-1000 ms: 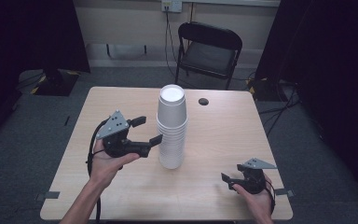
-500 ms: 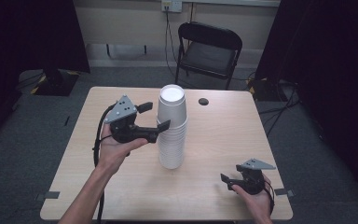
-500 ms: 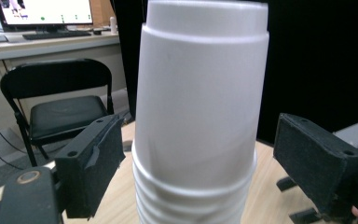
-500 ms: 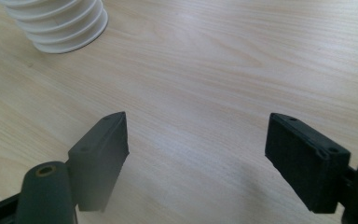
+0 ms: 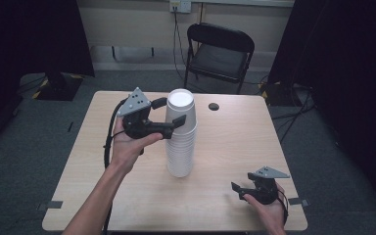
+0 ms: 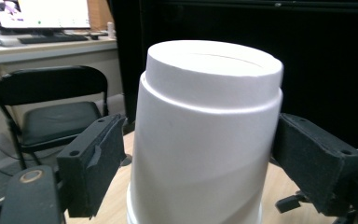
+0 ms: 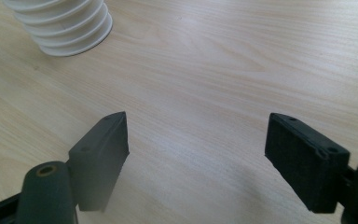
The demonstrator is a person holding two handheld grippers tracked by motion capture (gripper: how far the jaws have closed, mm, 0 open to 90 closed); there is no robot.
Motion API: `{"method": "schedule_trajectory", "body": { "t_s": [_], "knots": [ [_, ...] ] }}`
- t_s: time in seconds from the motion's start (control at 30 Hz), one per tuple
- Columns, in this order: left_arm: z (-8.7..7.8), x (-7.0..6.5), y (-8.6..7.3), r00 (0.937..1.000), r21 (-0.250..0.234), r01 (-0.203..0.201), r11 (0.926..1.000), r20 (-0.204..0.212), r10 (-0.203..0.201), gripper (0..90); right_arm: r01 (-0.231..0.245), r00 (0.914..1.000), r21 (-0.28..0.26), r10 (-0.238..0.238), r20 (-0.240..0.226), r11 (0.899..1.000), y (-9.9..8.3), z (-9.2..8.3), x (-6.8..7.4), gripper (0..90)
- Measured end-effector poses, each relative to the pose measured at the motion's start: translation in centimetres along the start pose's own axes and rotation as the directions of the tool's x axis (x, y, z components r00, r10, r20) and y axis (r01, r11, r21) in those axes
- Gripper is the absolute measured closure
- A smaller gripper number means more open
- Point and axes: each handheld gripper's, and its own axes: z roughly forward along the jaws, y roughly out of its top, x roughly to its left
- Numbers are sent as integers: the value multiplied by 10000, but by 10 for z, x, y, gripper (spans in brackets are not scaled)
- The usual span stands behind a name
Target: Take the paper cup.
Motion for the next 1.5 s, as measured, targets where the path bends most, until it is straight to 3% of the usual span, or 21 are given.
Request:
{"method": "schedule_trajectory", "body": {
  "t_s": [0.23,0.33,0.47,0.57,0.6,0.7,0.77,0.83,1.1,1.5],
  "knots": [
    [12,-3,3,9993,229,-361,9991,-109,363,154,43,10000,-129,-43,21,9999,0,-1,0,218],
    [17,-5,3,9932,118,-1132,9935,-255,1135,156,33,10000,-133,-32,28,9999,0,-1,0,225],
    [22,-7,3,9909,133,-1310,9913,-306,1313,166,59,10000,-155,-58,48,9999,0,-1,1,225],
    [25,-6,2,9928,152,-1161,9931,-280,1165,164,61,10000,-136,-61,6,9999,0,-1,1,225],
    [27,-5,1,9959,162,-885,9959,-185,888,162,60,10000,-137,-60,-3,9999,0,-1,1,225],
    [29,-4,0,9965,279,-810,9963,-164,815,153,35,10000,-180,-35,-10,9998,0,-1,1,224],
    [31,-1,1,9999,635,-119,9979,2,119,151,39,10000,-175,-39,-8,9998,0,-1,1,224],
    [32,1,2,9999,684,90,9976,39,-93,150,28,10000,-160,-28,-28,9999,0,-1,1,225],
    [37,-2,1,9997,1035,-147,9945,-180,167,140,-12,10000,-102,12,0,9999,-1,-1,1,231],
    [36,-2,1,9996,918,-258,9954,-62,264,151,-9,10000,-70,9,-5,10000,-1,-1,1,235]
  ]
}}
